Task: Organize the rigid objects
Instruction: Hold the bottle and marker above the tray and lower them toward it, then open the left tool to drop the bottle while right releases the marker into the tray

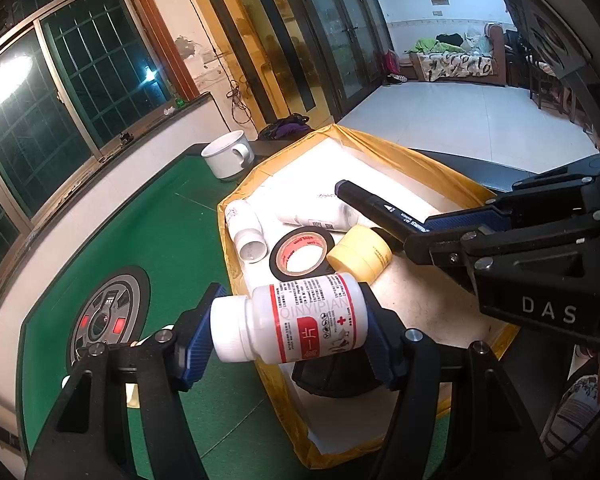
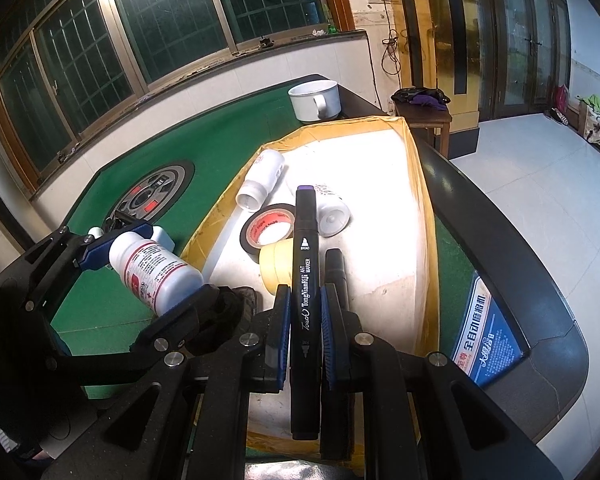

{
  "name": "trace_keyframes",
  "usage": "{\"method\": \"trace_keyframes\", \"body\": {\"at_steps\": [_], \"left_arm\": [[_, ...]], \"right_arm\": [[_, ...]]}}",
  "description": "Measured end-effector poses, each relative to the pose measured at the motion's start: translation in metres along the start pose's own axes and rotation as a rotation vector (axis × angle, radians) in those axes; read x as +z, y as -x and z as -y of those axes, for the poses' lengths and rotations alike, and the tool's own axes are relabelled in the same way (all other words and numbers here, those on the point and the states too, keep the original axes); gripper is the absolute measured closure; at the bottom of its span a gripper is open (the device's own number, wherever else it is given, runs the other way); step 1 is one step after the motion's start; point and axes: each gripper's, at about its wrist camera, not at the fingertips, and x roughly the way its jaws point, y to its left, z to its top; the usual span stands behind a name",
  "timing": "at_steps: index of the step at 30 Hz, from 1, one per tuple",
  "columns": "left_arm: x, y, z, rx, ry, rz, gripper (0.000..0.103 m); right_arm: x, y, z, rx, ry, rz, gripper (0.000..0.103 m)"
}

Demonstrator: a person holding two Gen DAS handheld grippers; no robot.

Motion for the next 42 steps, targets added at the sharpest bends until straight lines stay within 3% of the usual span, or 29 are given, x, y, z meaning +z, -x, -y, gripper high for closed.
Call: {"method": "trace_keyframes", "body": {"at_steps": [29,31,36,42], "left_arm": [[-0.012,-0.006,-0.004,0.017,0.016,-0.032,0.039],[-0.014,-0.007,-0.006,0.018,0.022,-0.038,0.039],[-0.015,-0.007,-0.006,0.024,0.023,-0.037,0.039],[-0.014,-0.003,-0.007,0.029,0.025,-0.021,0.039]], "right_arm": [[-0.001,-0.006,-0.008,-0.037,0.039,-0.016,0.089],[0.000,-0.004,-0.012,-0.056,0.057,-0.007,0.087],[0.002,0.001,-0.017,-0.110,0.098,0.021,0.070],[0.004,0.004,-0.020,-0.137,0.124,0.032,0.070]]}}
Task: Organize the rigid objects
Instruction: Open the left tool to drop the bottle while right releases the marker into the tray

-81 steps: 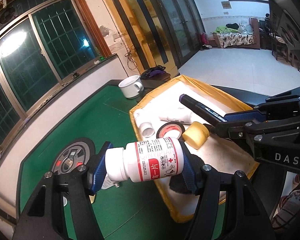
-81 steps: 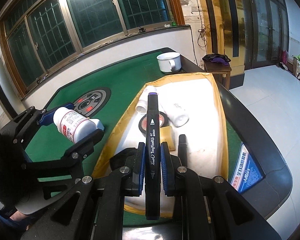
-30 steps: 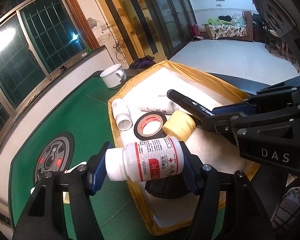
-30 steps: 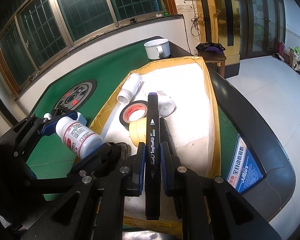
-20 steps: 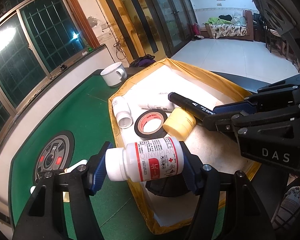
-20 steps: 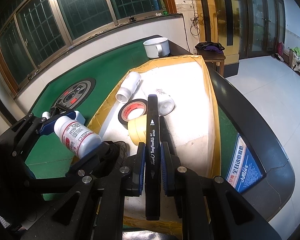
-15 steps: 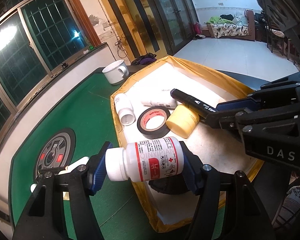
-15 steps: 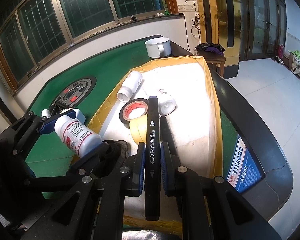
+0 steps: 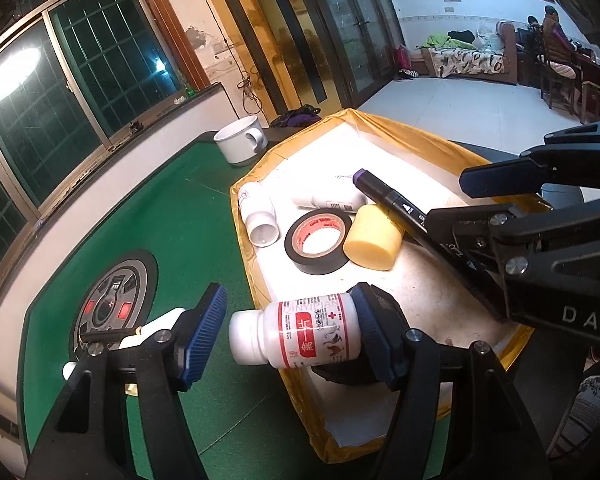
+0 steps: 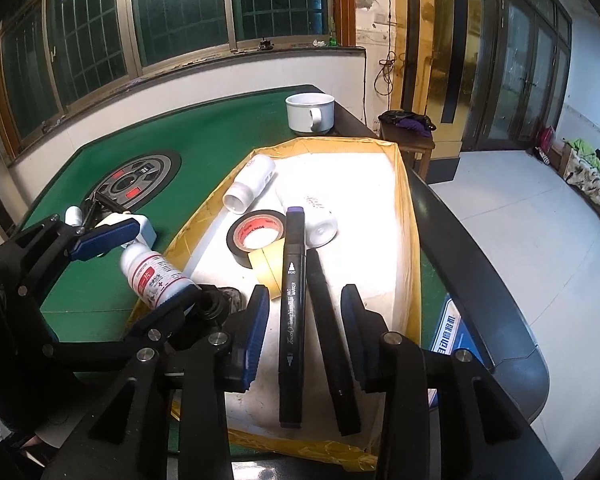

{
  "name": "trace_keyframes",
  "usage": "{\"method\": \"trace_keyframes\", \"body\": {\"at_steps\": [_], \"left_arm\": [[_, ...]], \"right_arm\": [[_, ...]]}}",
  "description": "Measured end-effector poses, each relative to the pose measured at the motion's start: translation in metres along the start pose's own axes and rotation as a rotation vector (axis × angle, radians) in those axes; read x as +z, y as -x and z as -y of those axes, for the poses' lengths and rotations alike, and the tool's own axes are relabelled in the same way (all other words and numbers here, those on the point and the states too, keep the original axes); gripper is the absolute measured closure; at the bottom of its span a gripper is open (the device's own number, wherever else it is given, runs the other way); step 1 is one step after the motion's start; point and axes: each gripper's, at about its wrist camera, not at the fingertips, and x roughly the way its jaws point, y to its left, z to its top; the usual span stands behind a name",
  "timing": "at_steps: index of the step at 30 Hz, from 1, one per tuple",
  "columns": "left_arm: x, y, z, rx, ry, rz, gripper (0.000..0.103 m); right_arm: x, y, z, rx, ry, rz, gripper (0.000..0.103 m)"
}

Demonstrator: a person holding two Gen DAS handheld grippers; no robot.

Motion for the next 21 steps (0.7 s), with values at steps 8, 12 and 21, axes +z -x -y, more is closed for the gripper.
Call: {"method": "trace_keyframes", "body": {"at_steps": [8,12,21], "left_arm": [[0.002,0.003,-0.002,-0.010,0.011,0.014,0.039],[0.003,0.004,-0.001,-0.010,0.010,0.016,0.038],[0.005,0.008,-0.001,-0.005,0.008,0.031,0.039]], "right_arm": [[0.000,0.003,-0.002,-0.023,0.021,0.013,0.069],[0.000,0.005,-0.003,-0.040,0.031,0.021,0.069],[0.000,0.012,-0.009,-0.075,0.063,0.042,0.061]]}}
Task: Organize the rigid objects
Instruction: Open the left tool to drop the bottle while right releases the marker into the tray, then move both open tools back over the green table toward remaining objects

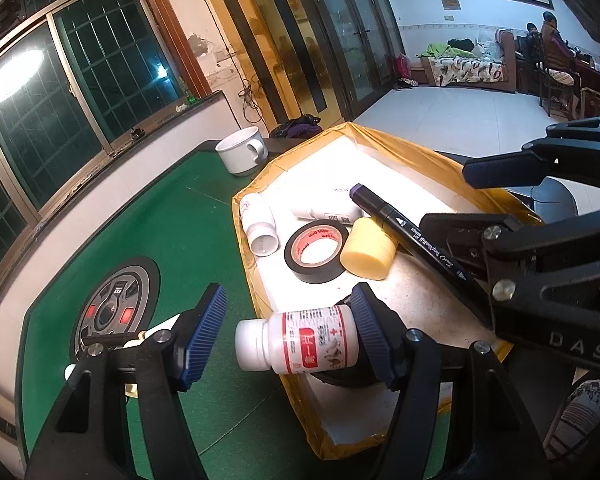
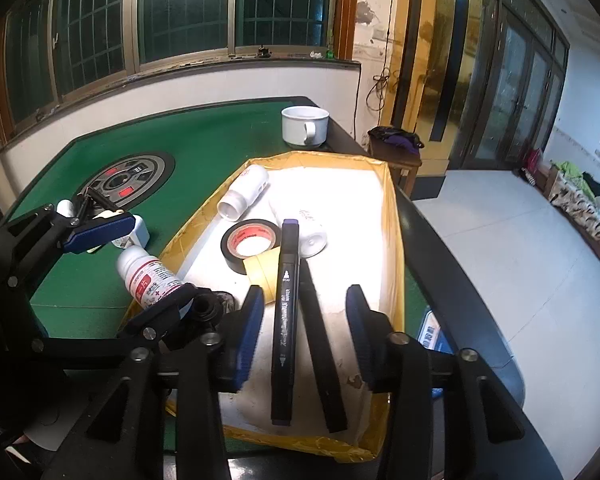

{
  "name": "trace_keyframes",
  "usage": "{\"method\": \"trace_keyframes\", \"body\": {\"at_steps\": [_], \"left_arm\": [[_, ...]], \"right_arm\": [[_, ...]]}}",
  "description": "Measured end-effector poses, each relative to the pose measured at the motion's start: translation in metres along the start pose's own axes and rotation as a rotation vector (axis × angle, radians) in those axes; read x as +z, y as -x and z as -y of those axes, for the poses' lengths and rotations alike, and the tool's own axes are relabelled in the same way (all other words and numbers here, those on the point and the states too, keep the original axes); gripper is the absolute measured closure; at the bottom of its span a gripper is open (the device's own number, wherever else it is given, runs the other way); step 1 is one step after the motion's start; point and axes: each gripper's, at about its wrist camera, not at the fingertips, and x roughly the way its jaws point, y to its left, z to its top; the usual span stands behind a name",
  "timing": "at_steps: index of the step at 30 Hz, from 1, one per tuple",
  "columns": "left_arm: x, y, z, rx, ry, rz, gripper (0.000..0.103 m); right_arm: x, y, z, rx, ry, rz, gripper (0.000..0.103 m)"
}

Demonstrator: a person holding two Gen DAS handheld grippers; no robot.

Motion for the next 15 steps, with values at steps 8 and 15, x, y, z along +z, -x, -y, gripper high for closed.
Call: {"method": "trace_keyframes", "body": {"at_steps": [8,15], "left_arm": [[0.000,0.007,-0.003,-0.002,0.010,0.014,0.038],[-0.002,0.014,-0.012,-0.004,0.036,0.022,0.038]], "right_arm": [[0.001,0.007,0.001,-0.005,0.003,0.012,0.059],[0.003,0.015,0.002,-0.007,-0.009,0.024,0.055]]}}
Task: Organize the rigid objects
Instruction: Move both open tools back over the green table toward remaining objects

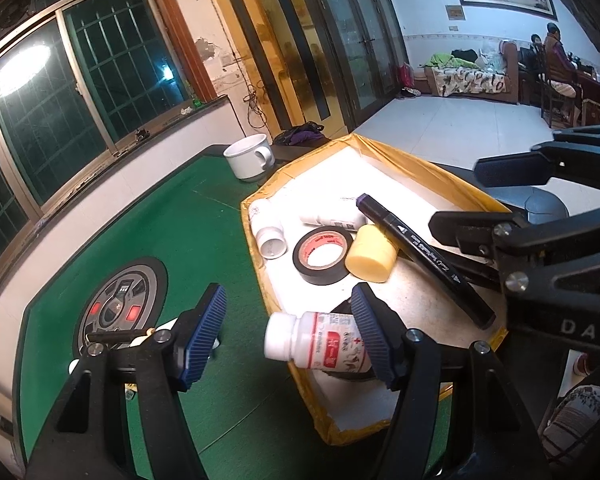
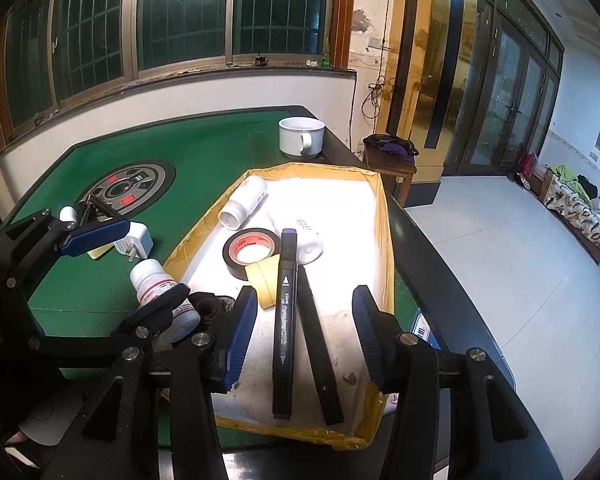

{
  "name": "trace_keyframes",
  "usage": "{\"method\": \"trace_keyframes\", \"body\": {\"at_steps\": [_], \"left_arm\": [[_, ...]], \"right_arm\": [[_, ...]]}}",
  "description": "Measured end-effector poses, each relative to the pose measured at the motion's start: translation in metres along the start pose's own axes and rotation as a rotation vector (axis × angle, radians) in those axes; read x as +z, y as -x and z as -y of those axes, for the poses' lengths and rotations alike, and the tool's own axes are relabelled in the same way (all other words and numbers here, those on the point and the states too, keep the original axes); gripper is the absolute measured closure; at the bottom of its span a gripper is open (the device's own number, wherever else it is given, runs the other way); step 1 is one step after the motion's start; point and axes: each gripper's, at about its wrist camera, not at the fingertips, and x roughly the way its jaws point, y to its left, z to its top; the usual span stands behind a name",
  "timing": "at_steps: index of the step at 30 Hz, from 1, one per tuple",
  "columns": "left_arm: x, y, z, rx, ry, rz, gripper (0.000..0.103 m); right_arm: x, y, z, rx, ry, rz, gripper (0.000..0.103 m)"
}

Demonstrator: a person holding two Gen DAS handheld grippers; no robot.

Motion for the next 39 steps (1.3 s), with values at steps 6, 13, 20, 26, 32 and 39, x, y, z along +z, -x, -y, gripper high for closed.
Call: {"method": "trace_keyframes", "body": {"at_steps": [6,13,20,26,32,39], "left_arm": [[-0.006,0.010,-0.025,0.000,0.072,0.014,0.039],[-0.019,0.019,-0.063,0.001,0.162,0.025,0.039],[-0.044,0.020,-0.121,0.054,0.275,-0.003,0.038],[-0.076,0.008,-0.174,0.125,0.412,-0.072,0.039],[-0.098,-0.001,-0.206,0.195,0.505,-0.106,0.039],[-0.109,-0.014,-0.220,0.216,0.551,-0.159,0.038]], "right_arm": [[0.003,0.008,-0.006,-0.012,-0.006,0.027,0.039],[0.010,0.011,-0.027,-0.002,0.021,0.042,0.038],[0.016,0.012,-0.064,0.027,0.085,0.054,0.038],[0.020,0.003,-0.087,0.112,0.084,0.046,0.038],[0.016,-0.003,-0.104,0.147,0.111,0.030,0.038],[0.012,-0.005,-0.103,0.157,0.101,0.022,0.038]]}}
